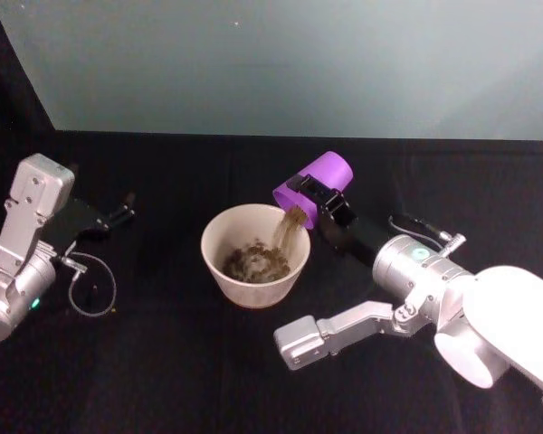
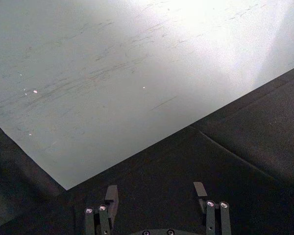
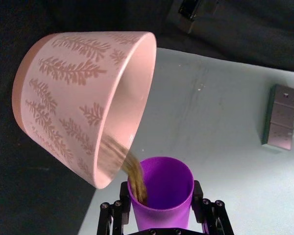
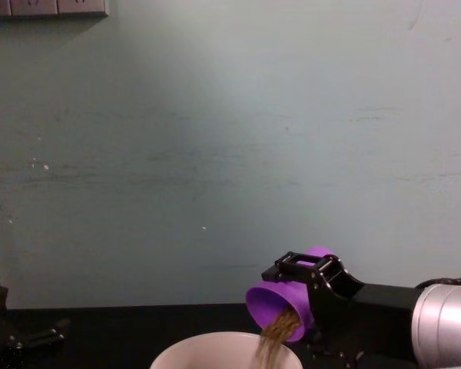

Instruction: Pick up the cup and pour the mung beans from the cup into the bowl.

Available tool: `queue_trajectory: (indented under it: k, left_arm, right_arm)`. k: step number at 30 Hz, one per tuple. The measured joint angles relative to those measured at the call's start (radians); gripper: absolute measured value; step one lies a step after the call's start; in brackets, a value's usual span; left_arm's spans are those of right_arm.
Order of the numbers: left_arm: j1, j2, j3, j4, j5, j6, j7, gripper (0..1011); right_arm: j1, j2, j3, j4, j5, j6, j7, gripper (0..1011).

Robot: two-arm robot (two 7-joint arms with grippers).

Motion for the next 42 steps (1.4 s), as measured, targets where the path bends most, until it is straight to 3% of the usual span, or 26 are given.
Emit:
queue_trajectory:
  k: [10,20,27,31,34,35,36,37,39,41,42]
  left_arm:
    - [0.0,0.0,0.0,0.0,0.0,0.0,0.0,1000]
    - [0.0,0.0,0.0,0.0,0.0,0.0,0.0,1000]
    - [0.0,0.0,0.0,0.0,0.0,0.0,0.0,1000]
    - [0.0,0.0,0.0,0.0,0.0,0.0,0.0,1000]
    - [0.0,0.0,0.0,0.0,0.0,0.0,0.0,1000]
    - [0.0,0.0,0.0,0.0,0.0,0.0,0.0,1000]
    - [0.0,0.0,0.0,0.0,0.0,0.0,0.0,1000]
    - [0.0,0.0,0.0,0.0,0.0,0.0,0.0,1000]
    - [0.0,0.0,0.0,0.0,0.0,0.0,0.0,1000]
    - [0.0,0.0,0.0,0.0,0.0,0.0,0.0,1000]
    - [0.0,0.0,0.0,0.0,0.0,0.0,0.0,1000]
  right_arm:
    - [-0.005,0.001,-0.014,-0.004,-0.102,0.027,-0.042,736]
    - [0.01,0.012,-0.058,0.0,-0.238,0.06,-0.069,736]
    - [0.011,0.014,-0.061,-0.004,-0.248,0.066,-0.069,735]
    - [0.004,0.014,-0.042,-0.009,-0.211,0.061,-0.071,736]
    - [-0.005,0.014,-0.016,-0.016,-0.161,0.051,-0.071,736]
    - [-0.012,0.014,0.0,-0.019,-0.126,0.044,-0.071,736]
    - [-0.012,0.014,0.0,-0.019,-0.126,0.044,-0.071,736]
    - [-0.021,0.013,0.025,-0.023,-0.078,0.034,-0.071,735]
    - [-0.03,0.011,0.049,-0.027,-0.035,0.026,-0.069,736]
    - [-0.046,0.007,0.093,-0.034,0.054,0.007,-0.051,735]
    - [-0.057,0.002,0.125,-0.037,0.125,-0.007,-0.033,736]
